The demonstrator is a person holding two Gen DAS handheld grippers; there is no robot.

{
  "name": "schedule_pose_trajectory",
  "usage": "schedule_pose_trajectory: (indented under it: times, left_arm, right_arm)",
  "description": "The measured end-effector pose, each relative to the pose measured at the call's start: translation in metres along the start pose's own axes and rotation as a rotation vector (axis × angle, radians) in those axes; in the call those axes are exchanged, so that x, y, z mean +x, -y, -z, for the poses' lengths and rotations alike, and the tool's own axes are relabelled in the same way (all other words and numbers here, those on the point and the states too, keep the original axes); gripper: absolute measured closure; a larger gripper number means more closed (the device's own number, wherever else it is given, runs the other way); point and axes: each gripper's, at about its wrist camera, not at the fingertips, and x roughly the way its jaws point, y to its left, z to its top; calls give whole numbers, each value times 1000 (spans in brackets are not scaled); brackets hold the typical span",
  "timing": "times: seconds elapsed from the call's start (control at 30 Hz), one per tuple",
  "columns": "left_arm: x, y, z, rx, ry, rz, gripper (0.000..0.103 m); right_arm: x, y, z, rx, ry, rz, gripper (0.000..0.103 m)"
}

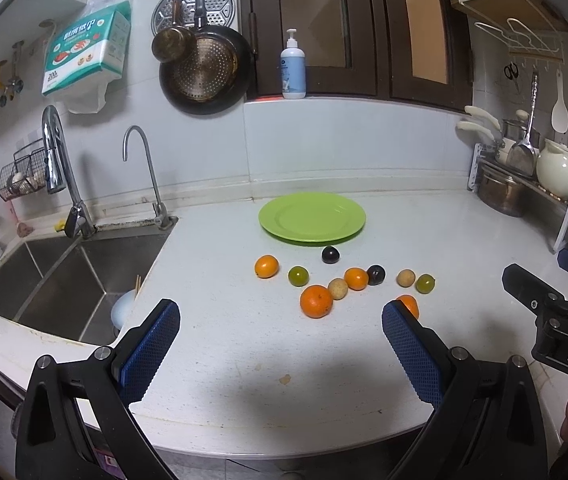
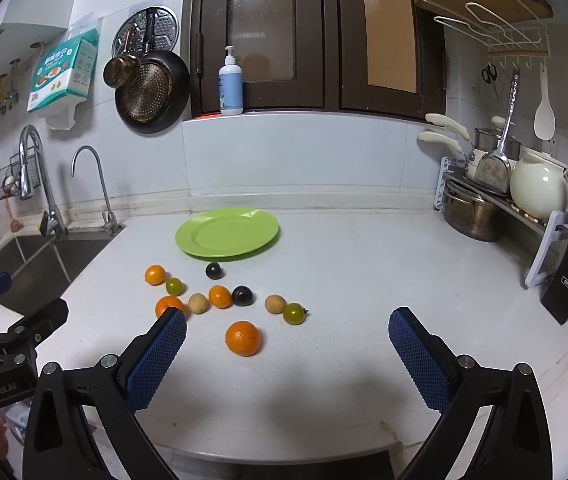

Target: Organize fruits

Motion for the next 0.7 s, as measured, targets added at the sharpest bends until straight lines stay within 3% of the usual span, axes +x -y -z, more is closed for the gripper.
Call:
schedule_pose_trajectory:
  times: [0.7]
  left_arm:
    - [1, 0, 1, -3, -1, -3, 0]
  right_arm:
    - [3, 0, -1, -10, -6, -8, 1]
